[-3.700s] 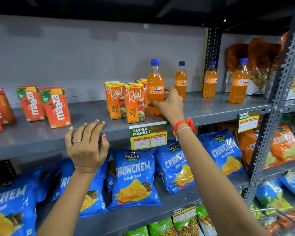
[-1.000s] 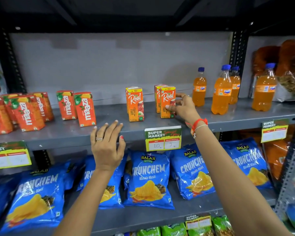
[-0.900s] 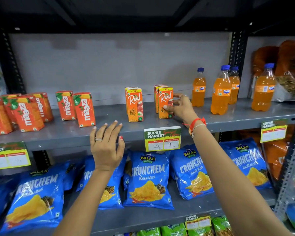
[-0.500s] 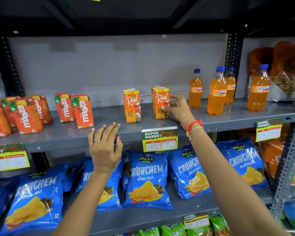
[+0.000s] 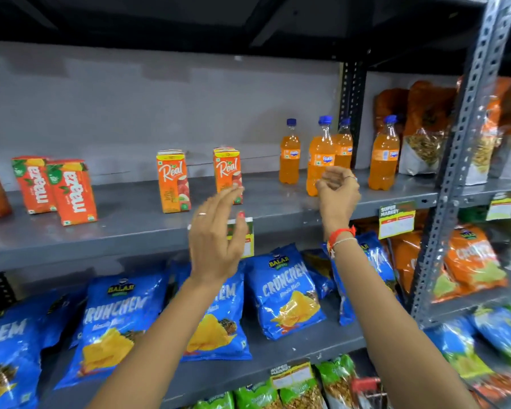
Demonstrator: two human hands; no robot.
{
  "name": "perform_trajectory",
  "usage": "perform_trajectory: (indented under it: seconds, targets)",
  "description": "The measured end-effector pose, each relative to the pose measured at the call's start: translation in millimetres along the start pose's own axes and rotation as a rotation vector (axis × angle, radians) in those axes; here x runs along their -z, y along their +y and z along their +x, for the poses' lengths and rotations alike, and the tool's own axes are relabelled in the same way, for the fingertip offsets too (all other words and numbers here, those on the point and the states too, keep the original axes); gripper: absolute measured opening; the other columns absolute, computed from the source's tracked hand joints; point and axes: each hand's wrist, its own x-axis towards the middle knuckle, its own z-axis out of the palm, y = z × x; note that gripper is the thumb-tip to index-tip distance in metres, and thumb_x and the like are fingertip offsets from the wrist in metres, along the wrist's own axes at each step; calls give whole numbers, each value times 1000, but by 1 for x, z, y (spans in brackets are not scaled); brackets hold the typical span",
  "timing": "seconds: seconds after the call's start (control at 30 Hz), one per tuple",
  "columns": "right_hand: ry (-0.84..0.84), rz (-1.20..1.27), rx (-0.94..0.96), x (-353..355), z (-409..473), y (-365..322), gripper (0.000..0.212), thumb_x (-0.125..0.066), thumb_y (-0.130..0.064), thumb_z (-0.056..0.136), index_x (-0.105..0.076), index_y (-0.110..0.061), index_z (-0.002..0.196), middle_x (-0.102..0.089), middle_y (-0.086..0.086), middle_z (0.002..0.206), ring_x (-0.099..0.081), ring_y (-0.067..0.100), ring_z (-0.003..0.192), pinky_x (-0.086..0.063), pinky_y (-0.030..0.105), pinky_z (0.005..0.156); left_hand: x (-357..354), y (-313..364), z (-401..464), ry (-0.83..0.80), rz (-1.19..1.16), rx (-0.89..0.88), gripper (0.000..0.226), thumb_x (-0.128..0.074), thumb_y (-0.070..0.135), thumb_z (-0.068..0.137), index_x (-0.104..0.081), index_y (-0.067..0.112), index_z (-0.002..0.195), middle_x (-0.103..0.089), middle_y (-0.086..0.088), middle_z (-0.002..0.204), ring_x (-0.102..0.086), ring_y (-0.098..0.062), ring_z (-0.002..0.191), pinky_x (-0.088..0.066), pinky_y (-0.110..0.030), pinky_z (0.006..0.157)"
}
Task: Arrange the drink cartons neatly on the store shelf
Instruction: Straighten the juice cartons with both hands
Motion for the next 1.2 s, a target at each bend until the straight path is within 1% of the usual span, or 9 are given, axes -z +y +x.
perform_trajectory:
  seconds: [0.2, 0.33, 0.53, 0.77, 0.87, 0.93, 1.0, 1.1, 1.2]
  targets:
    - [-199, -144, -60, 23, 45, 17, 39, -50, 0, 86, -46, -7, 124, -57, 9, 120, -53, 25, 116, -45, 36, 100, -73, 50, 55, -359, -541, 541, 48, -36, 35, 98, -32, 21, 143, -35, 13, 141, -30, -1, 131, -25, -17, 104]
    - [-417, -255, -43, 23, 66, 24, 45, -47, -6, 91, -38, -8, 135, -49, 14, 137, -45, 27, 128, -37, 35, 104, -123, 63, 86, -507, -760, 829, 59, -15, 49, 97, -13, 21, 149, -17, -3, 157, -17, -19, 143, -15, -37, 115]
    - [-459, -200, -33, 22, 73, 31, 38, -45, -2, 92, -44, -3, 130, -54, 15, 132, -49, 24, 124, -32, 5, 76, -144, 75, 96, -481, -974, 911, 63, -3, 50, 96, -21, 18, 148, -31, -7, 152, -31, -20, 137, -29, -27, 92]
    - [-426, -135, -53, 24, 68, 28, 37, -45, -3, 92, -45, -6, 129, -55, 12, 131, -51, 22, 122, -37, 19, 89, -145, 75, 96, -463, -965, 915, 65, -2, 51, 96, -21, 17, 148, -32, -8, 152, -32, -20, 137, -30, -27, 94]
    - [-179, -163, 56, 24, 55, 25, 39, -44, 2, 87, -50, -8, 124, -58, 13, 126, -53, 23, 117, -37, 19, 90, -136, 78, 91, -451, -843, 855, 60, -8, 48, 98, -19, 17, 148, -35, 1, 146, -29, -17, 137, -28, -23, 102]
    - [0, -137, 168, 21, 39, 20, 40, -43, 6, 81, -56, -11, 114, -62, 13, 117, -56, 25, 109, -42, 25, 91, -124, 74, 84, -331, -694, 760, 59, -20, 50, 97, -32, 16, 144, -41, 11, 132, -36, -7, 129, -28, -15, 99]
    - [8, -79, 265, 10, 19, 17, 36, -43, 5, 77, -60, -12, 104, -65, 13, 106, -59, 26, 99, -47, 33, 87, -105, 60, 73, -2, -597, 648, 43, -34, 39, 97, -56, 14, 125, -56, 11, 112, -50, 0, 104, -35, -5, 88]
    - [-256, -30, 264, -16, -3, 8, 34, -44, 7, 79, -61, -8, 104, -68, 12, 102, -63, 23, 94, -49, 32, 87, -74, 35, 64, 449, -490, 597, 38, -38, 27, 92, -67, 7, 107, -66, 3, 105, -57, -2, 95, -41, -3, 81]
    - [-558, -123, 122, -41, -12, -2, 39, -41, 6, 84, -53, -5, 120, -62, 14, 120, -59, 25, 109, -43, 29, 95, -54, 15, 66, 450, -422, 772, 40, -31, 25, 99, -48, 12, 133, -49, 8, 131, -41, 1, 117, -28, -1, 94]
